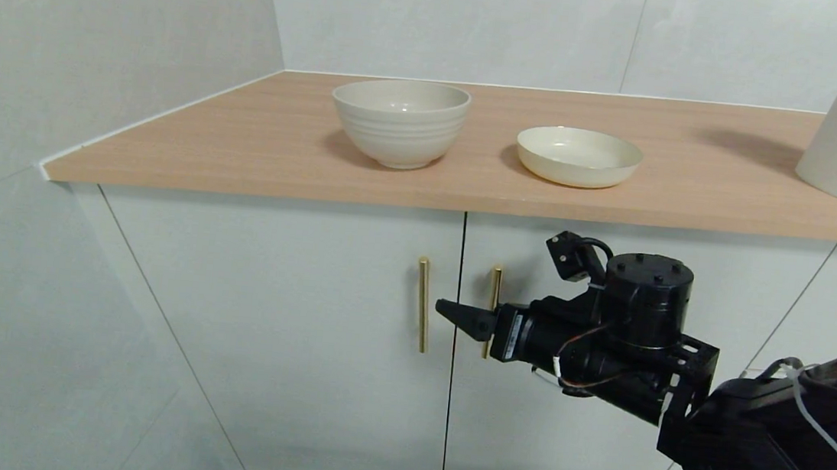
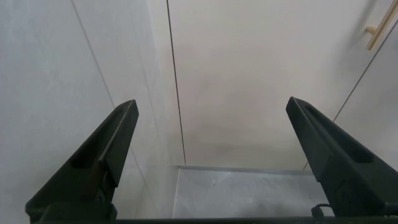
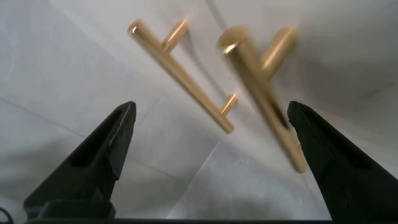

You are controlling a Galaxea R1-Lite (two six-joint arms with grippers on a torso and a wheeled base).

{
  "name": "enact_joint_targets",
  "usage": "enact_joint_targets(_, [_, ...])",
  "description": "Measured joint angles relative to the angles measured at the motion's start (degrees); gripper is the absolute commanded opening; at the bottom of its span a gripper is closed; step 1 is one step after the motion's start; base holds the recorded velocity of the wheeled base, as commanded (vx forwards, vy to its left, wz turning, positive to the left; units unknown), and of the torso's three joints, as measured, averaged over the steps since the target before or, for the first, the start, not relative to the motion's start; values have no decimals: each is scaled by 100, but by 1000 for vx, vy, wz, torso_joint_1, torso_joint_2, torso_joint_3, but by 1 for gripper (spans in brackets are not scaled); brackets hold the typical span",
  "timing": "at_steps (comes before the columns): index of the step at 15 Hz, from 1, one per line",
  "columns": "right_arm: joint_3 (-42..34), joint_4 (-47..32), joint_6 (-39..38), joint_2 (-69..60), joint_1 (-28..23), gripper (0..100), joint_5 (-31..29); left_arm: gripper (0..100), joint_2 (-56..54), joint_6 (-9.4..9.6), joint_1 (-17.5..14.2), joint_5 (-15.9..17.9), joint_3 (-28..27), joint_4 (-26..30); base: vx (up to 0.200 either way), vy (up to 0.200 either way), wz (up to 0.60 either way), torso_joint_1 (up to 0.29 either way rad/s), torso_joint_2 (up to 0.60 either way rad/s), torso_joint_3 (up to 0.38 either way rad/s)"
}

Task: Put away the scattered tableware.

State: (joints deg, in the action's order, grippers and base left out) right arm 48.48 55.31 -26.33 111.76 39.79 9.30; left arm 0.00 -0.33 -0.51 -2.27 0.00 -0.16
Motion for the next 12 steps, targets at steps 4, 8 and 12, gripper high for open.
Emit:
enact_joint_targets(4, [-193,17,11,-38,179,100,-2,100,0,1,0,2,0,0,0,0,0,0,0,0])
enact_joint_targets(8, [-522,-10,17,-306,273,100,173,100,0,0,2,2,0,2,0,0,0,0,0,0])
enact_joint_targets(12, [-1025,-24,30,-857,343,100,725,100,0,0,0,2,0,0,0,0,0,0,0,0])
